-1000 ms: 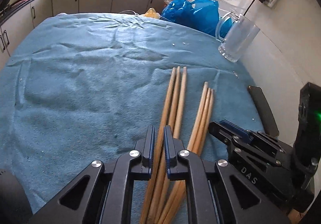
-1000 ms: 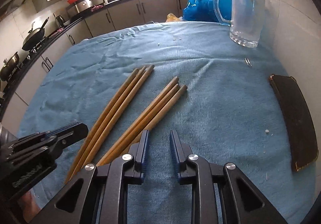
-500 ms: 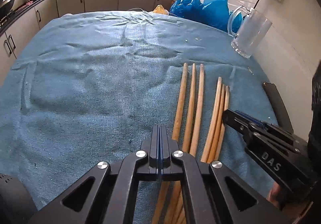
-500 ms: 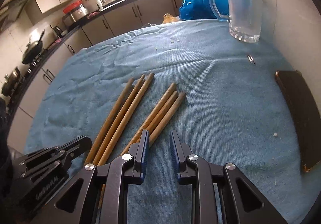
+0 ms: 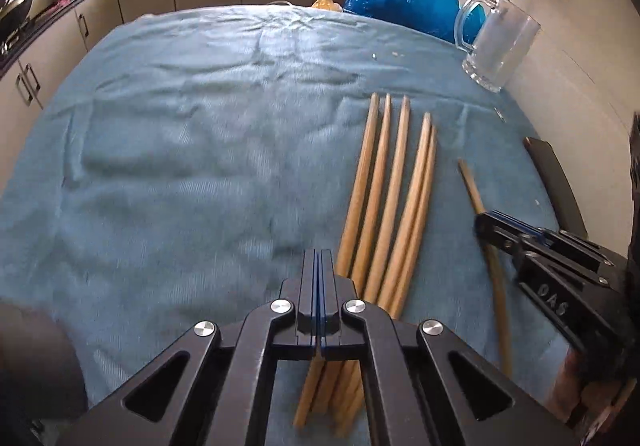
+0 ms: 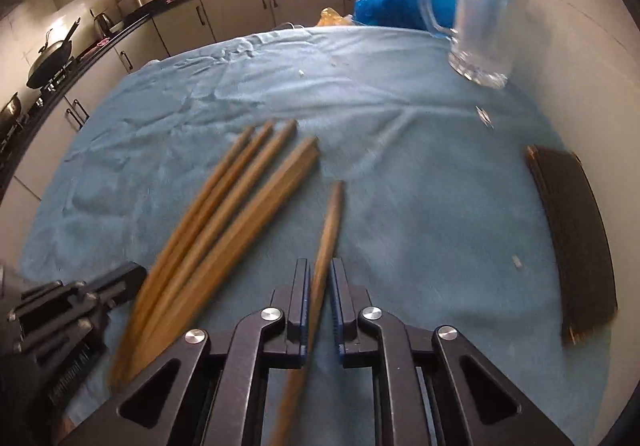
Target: Organize utensils
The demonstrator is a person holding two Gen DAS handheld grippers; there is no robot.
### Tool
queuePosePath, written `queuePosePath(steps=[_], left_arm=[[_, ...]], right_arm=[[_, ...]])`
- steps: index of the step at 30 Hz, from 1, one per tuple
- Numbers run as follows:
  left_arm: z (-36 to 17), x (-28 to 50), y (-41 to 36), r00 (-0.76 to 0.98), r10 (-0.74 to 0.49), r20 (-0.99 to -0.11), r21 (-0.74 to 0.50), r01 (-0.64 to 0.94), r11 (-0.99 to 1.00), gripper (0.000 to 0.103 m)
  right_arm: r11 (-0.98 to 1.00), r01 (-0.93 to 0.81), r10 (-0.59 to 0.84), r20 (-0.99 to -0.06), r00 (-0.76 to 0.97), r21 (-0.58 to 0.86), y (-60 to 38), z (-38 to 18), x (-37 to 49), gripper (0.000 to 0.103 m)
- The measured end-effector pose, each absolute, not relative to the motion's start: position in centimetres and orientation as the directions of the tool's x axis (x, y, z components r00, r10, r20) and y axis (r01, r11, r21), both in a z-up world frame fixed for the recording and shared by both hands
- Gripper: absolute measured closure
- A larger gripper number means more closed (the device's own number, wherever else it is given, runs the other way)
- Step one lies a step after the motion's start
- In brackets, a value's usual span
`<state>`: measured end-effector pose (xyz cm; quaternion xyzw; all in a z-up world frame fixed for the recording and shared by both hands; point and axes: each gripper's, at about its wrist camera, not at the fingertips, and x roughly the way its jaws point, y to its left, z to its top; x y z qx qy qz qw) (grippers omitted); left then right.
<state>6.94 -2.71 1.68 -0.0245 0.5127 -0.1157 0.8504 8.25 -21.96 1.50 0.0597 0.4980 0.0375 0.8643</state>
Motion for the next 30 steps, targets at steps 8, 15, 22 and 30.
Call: queuePosePath(steps=[8, 15, 22, 30], left_arm=[[2.7, 1.3, -0.6, 0.45, -0.281, -0.848, -0.203, 0.215, 0.955, 0.103], [4.9, 2.9, -2.1, 0.514, -0.371, -0.773, -0.262, 0.274, 0.925, 0.095], [2.5, 6.5, -4.0, 0.476, -0.343, -0.81, -0.233, 0.275, 0.933, 0.096], [2.2, 7.7, -3.4, 0.476, -0.352, -0.806, -0.254, 0.259, 0.932, 0.099]], right_arm=[[0.989, -0.015, 0.137, -0.867, 0.479, 0.148, -24.6, 1.6, 0.7, 0.094], [0.985, -0.026, 0.155, -0.828, 0.538, 0.168, -26.1, 1.3, -2.7, 0.094], [0.973, -0.036, 0.208, -0.802, 0.559, 0.227, -26.8, 1.1, -2.7, 0.094], [0.965, -0.059, 0.241, -0.775, 0.584, 0.255, -27.0, 0.9, -3.0, 0.093]])
